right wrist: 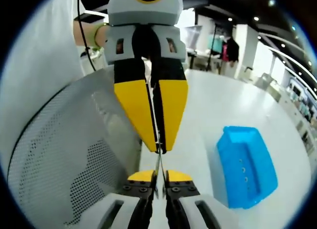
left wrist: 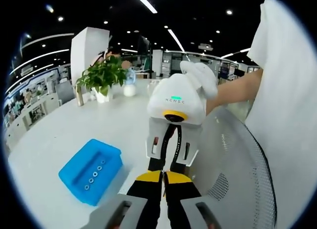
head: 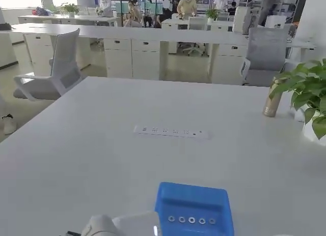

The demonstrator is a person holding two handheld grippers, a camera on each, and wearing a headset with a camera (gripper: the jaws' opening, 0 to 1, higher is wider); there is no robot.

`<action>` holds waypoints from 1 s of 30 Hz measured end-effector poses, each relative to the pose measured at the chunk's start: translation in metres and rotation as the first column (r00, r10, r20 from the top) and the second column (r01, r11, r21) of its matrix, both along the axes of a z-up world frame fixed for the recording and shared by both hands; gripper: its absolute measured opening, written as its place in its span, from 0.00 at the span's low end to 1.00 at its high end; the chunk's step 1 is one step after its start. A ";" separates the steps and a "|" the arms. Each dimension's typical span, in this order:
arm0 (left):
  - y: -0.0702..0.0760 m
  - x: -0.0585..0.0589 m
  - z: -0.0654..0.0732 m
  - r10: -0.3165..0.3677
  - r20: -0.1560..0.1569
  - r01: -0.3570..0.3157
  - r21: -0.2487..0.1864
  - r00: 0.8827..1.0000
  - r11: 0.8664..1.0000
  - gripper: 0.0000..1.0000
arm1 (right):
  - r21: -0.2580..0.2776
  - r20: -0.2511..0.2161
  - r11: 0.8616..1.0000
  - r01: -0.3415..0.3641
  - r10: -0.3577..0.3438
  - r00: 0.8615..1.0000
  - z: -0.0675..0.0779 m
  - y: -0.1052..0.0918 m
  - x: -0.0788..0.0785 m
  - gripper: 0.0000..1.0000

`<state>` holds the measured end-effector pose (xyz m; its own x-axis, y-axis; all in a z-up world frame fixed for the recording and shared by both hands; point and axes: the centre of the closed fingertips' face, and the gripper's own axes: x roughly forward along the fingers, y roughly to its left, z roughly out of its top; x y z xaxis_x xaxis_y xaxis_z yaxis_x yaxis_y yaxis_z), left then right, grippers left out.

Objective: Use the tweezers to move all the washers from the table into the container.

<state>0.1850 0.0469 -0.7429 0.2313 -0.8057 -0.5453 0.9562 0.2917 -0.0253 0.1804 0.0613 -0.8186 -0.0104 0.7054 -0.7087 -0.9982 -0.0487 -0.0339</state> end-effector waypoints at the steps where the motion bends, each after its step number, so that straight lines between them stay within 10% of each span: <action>1: 0.004 0.001 -0.004 -0.010 0.007 0.010 0.036 1.000 0.999 0.00 | -0.009 0.016 1.000 0.002 -0.002 1.000 -0.002 -0.001 0.002 0.05; 6: 0.013 0.001 -0.028 -0.067 0.011 0.064 0.164 0.998 0.984 0.00 | -0.043 0.034 0.999 0.025 -0.024 0.999 -0.017 -0.006 0.008 0.05; 18: 0.025 0.009 -0.055 -0.102 -0.055 0.113 0.268 0.993 0.957 0.00 | 0.083 -0.058 0.976 0.203 -0.199 0.978 -0.017 -0.010 0.017 0.17; 25: 0.034 0.011 -0.076 -0.093 -0.091 0.118 0.324 0.991 0.939 0.00 | 0.101 0.030 0.936 0.336 -0.340 0.940 0.001 -0.052 0.032 0.39; 30: 0.035 0.015 -0.088 -0.096 -0.112 0.130 0.358 0.989 0.925 0.00 | 0.186 -0.020 0.859 0.477 -0.482 0.876 0.025 -0.083 0.042 0.45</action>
